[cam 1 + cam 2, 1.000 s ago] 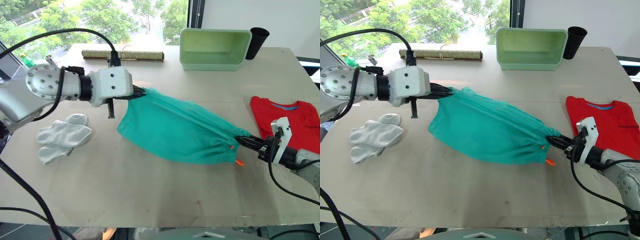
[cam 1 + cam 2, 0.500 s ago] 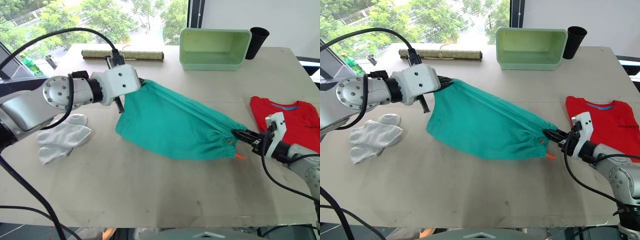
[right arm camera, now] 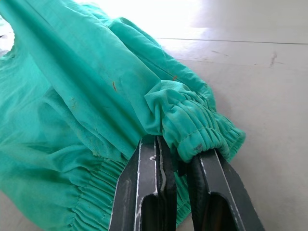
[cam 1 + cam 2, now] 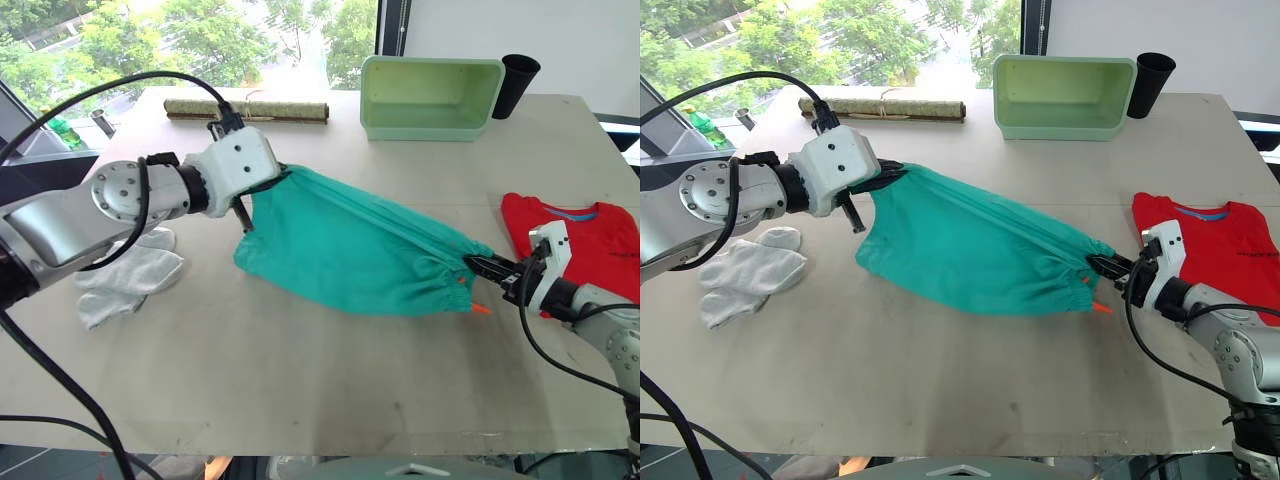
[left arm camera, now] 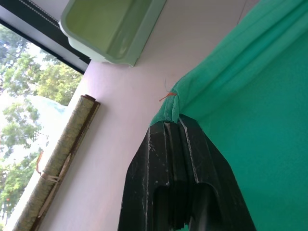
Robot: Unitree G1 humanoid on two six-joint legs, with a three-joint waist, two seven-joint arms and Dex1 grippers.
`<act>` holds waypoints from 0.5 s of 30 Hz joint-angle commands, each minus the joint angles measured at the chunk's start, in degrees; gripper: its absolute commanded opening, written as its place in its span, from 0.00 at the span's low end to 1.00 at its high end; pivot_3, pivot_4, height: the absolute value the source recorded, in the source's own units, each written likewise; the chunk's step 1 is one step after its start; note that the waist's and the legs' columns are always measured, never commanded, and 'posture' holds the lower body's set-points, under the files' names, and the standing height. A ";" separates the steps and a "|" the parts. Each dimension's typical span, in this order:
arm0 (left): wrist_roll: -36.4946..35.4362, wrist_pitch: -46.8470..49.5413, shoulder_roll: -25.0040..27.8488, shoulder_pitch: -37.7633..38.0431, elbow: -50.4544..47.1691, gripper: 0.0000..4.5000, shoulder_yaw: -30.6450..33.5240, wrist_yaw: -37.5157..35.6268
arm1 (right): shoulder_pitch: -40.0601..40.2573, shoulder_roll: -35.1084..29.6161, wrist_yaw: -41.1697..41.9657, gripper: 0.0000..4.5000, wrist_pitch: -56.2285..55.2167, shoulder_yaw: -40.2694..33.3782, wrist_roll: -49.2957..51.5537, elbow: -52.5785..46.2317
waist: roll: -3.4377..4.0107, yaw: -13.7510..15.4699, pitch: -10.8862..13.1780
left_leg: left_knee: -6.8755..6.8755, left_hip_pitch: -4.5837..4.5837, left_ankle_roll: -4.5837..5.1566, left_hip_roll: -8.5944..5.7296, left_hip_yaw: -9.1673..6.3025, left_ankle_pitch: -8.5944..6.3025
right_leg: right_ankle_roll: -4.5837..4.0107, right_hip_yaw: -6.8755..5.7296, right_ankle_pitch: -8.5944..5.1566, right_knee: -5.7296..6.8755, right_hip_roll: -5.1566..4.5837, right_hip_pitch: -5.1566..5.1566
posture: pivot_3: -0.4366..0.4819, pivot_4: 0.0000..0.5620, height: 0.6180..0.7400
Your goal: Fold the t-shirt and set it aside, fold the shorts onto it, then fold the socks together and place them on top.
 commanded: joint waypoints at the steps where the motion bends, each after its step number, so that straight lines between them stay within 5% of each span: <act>1: -2.57 -0.13 0.47 -0.61 0.98 0.01 2.56 -0.51 | -1.53 -0.53 0.87 0.00 -1.53 -0.12 -1.08 0.84 | 0.00 -0.01 0.00 | 0.00 0.00 0.00 0.00 0.00 0.00 | 0.00 0.00 0.00 0.00 0.00 0.00 | 0.48 0.27 1.00; 3: -3.58 -0.07 0.47 -0.69 1.15 0.01 2.54 -1.12 | -2.38 -0.48 1.32 0.00 -1.85 0.37 -1.54 1.56 | 0.00 -0.02 0.00 | 0.00 0.00 0.00 0.00 0.00 0.00 | 0.00 0.00 0.00 0.00 0.00 0.00 | 0.48 0.27 1.00; 6: -4.24 -0.15 0.47 -1.02 1.36 0.19 2.59 0.38 | -3.73 -0.63 1.96 0.00 -2.17 0.75 -2.16 2.74 | 0.01 -0.03 0.00 | 0.00 0.00 0.00 0.00 0.00 0.00 | 0.00 0.00 0.00 0.00 0.00 0.00 | 0.48 0.27 1.00; 9: -3.97 -0.39 0.47 -1.35 1.52 0.49 2.64 1.86 | -4.70 -0.64 2.43 0.25 -2.35 0.55 -2.52 3.63 | 0.00 0.00 0.00 | 0.00 0.00 0.00 -0.01 0.00 0.00 | 0.00 0.00 0.00 0.00 0.00 0.00 | 0.48 0.27 1.00; 15: -11.08 -1.30 0.47 -3.52 2.47 0.49 2.67 0.23 | -3.59 -0.97 4.88 0.84 -1.80 0.00 -0.80 1.97 | 0.00 0.06 0.00 | 0.00 -0.03 0.00 0.00 -0.02 0.00 | 0.00 -0.03 0.00 -0.01 0.00 0.00 | 0.48 0.27 1.00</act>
